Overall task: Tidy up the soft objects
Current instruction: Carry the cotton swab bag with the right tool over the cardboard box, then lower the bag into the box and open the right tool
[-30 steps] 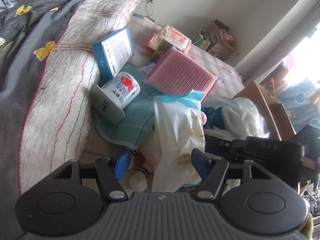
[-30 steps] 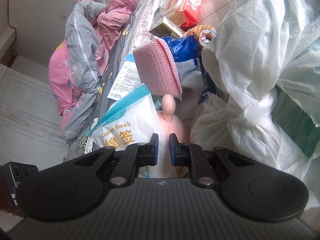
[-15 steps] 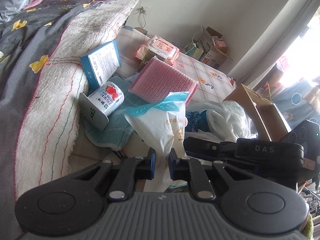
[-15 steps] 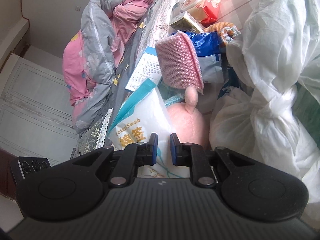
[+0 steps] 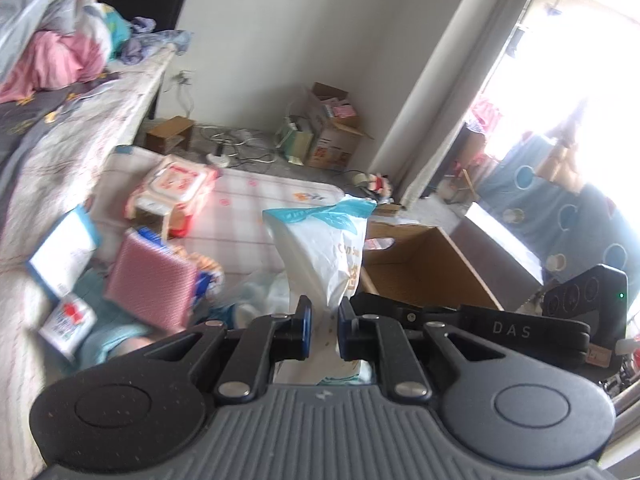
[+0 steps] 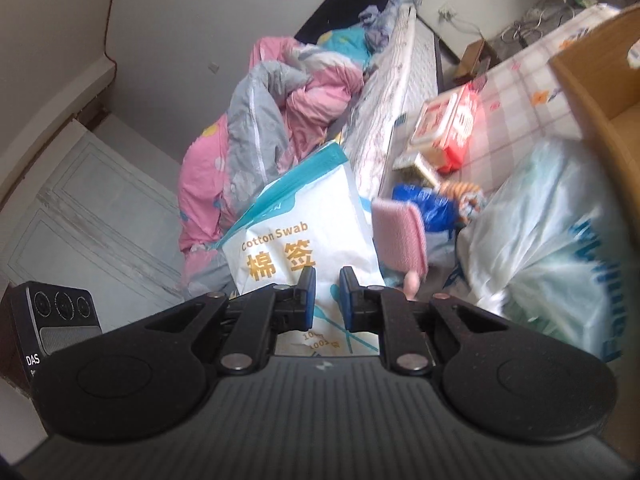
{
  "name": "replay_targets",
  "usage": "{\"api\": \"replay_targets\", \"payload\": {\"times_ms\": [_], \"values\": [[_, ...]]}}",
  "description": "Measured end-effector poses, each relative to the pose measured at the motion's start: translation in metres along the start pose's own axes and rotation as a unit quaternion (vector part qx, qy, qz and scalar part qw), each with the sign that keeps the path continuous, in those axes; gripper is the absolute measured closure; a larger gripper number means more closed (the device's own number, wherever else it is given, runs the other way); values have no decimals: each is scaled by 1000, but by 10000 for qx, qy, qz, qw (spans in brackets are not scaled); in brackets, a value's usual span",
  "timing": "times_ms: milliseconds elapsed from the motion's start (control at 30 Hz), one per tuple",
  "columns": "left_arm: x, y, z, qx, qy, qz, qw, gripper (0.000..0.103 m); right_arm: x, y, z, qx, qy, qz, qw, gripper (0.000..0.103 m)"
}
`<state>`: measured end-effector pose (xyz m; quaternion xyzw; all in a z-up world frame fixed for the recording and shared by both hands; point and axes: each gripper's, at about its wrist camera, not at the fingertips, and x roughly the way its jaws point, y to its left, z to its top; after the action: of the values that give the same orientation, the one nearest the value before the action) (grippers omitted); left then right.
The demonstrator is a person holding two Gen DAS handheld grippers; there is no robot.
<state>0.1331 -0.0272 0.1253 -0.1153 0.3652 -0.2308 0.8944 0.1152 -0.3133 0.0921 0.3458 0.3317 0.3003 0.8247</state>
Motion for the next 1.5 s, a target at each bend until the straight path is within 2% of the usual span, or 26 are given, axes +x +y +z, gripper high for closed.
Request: {"api": "replay_targets", "payload": {"times_ms": [133,267,433,567,633,833,933,1067,1167,1233,1367,1433,1500], "values": [[63,-49,29,272,186,-453,9984,90,-53,-27,42,-61,-473,-424,9980,90],[143,-79,42,322,614,-609,9957,90,-78,-89,86,272,-515,-877,9944,90],[231,-94,41,460,1138,-368,9918,90,-77,-174,120,944,-157,-1281,9871,89],[271,-100,34,754,1388,93,9874,85,-52,-219,129,1124,178,-1667,9794,89],[274,-99,34,821,1373,243,9868,75,-32,-238,132,1106,421,-1883,9750,89],[248,-82,44,759,1169,331,9897,69,8,-275,126,1365,1033,-2464,9539,89],[223,-72,47,693,1017,353,9918,68,22,-281,123,1409,1226,-2557,9485,85],[199,-58,47,581,913,358,9935,64,51,-282,125,1265,1469,-2563,9470,84],[186,-47,44,474,876,387,9943,61,76,-271,133,768,1524,-2675,9483,84],[178,-40,41,402,877,421,9944,56,93,-257,139,196,1631,-2711,9484,84],[164,-26,33,312,869,554,9942,51,121,-229,136,-1102,1802,-2961,9315,84],[157,-21,28,296,829,644,9940,50,123,-218,136,-1390,1734,-3082,9250,84],[147,-15,25,265,775,690,9942,47,113,-207,139,-1302,1509,-2726,9413,84]]}}
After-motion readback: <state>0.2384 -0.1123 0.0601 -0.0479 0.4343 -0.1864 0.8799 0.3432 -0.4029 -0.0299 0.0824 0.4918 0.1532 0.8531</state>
